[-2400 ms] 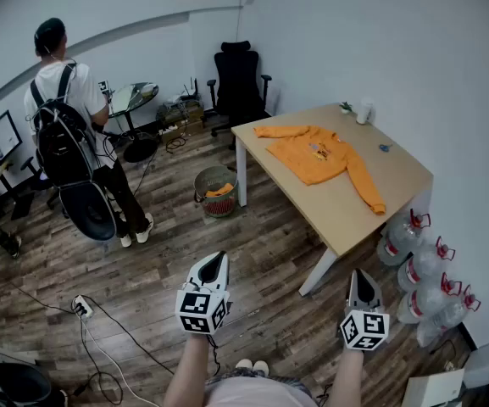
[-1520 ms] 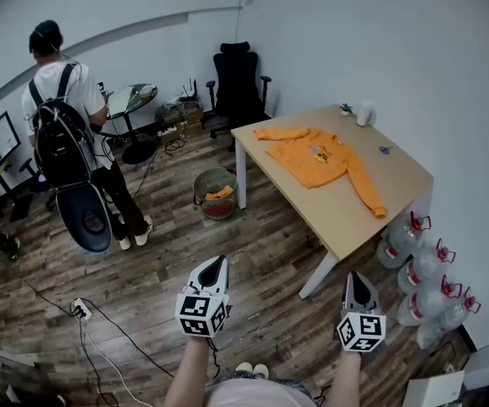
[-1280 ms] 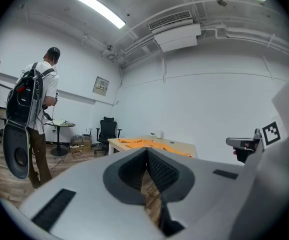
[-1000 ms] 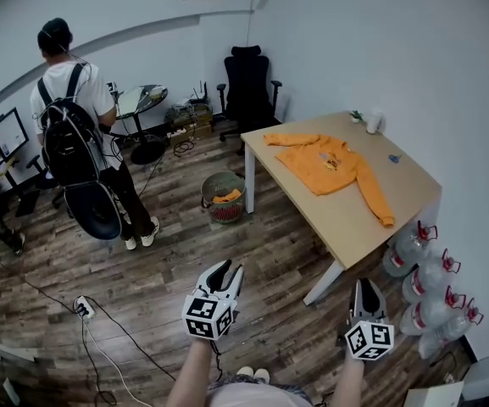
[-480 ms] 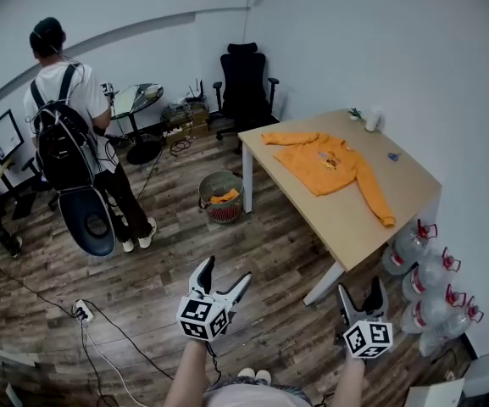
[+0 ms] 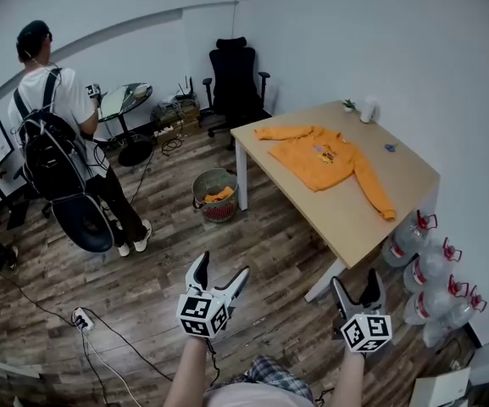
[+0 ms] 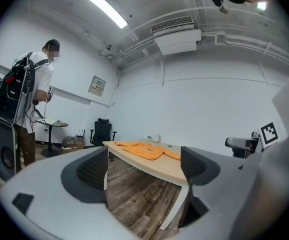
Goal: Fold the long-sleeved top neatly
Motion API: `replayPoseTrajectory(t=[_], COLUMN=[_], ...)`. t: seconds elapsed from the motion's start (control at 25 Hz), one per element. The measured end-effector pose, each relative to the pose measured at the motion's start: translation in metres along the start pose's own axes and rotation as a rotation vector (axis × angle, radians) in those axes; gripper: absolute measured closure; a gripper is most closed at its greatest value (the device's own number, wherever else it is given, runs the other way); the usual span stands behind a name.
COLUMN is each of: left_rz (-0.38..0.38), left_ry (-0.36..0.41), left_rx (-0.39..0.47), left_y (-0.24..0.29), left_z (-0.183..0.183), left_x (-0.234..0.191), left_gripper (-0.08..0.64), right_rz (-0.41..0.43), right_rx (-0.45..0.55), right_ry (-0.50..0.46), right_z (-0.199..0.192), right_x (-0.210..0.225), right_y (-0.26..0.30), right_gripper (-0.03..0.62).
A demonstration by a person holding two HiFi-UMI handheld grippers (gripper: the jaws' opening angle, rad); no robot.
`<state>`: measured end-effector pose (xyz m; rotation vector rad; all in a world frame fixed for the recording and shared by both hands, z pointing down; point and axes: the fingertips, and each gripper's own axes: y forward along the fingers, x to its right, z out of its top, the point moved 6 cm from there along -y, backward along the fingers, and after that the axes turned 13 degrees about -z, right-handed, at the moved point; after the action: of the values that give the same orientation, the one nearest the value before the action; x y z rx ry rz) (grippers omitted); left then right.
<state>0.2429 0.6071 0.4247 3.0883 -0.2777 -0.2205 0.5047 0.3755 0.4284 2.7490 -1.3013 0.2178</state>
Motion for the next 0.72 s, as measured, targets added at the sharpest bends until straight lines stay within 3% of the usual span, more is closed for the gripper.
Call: replayPoseTrajectory(t=[0.36, 0.72], left_rz=[-0.027, -0.016], left_ry=[-0.015, -0.036], left_rx=[-0.003, -0.002], left_y=[0.028, 0.087], left_z=[-0.003, -0.013], left_x=[-0.014, -0.06], left_gripper=[0.124, 0.124], right_rz=[-0.012, -0.007], right_rx=[-0.023, -0.053], right_ry=[0.004, -0.002], right_z=[-0.007, -0.026], right_x=[0.006, 0.015], right_y=[0.029, 0.103], right_gripper=[0.109, 0.114])
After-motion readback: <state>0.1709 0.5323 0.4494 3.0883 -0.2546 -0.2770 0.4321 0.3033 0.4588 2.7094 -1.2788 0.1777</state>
